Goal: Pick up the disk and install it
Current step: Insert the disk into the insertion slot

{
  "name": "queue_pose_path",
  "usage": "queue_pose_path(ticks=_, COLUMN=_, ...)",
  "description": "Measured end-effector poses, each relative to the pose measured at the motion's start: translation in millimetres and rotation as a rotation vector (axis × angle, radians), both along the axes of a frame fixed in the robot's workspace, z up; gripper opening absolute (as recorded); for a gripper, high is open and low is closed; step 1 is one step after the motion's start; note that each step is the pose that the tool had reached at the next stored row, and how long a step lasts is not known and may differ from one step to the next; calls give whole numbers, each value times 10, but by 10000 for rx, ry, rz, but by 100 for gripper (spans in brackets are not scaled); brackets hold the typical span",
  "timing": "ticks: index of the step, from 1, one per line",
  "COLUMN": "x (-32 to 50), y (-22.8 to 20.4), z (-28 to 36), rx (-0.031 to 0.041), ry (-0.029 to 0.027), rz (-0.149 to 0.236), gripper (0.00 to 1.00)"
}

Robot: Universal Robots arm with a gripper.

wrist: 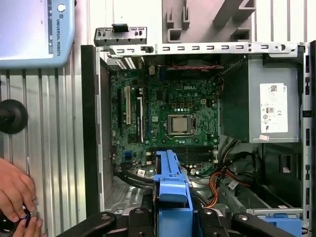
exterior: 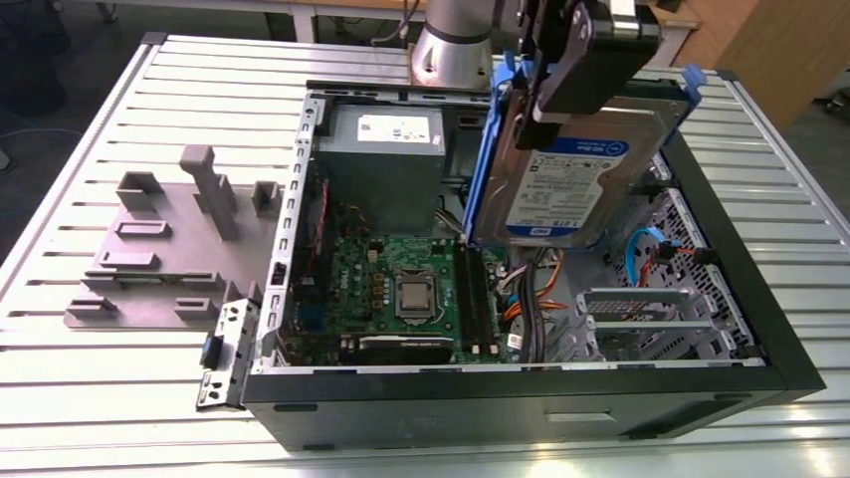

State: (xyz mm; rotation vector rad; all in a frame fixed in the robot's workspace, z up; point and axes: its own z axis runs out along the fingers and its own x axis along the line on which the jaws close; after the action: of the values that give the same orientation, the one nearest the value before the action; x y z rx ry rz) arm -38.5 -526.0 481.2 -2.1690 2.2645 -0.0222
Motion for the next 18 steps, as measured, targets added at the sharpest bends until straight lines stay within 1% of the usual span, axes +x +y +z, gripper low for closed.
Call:
queue_pose_path(ticks=5, x=27, y=-74, z=-14, rx=-4, ry=0, rz=-1, gripper=36)
queue_pose_path(ticks=9, x=53, y=-123, z=-23, rx=-11, ry=0, rz=0, gripper=36)
queue_pose_path(ticks=12, x=98, y=-138, z=-32, rx=-12, ry=0, rz=0, gripper=36)
queue_pose_path(ticks=18, x=226, y=-152, z=-49, rx=-12, ry=0, rz=0, gripper=36)
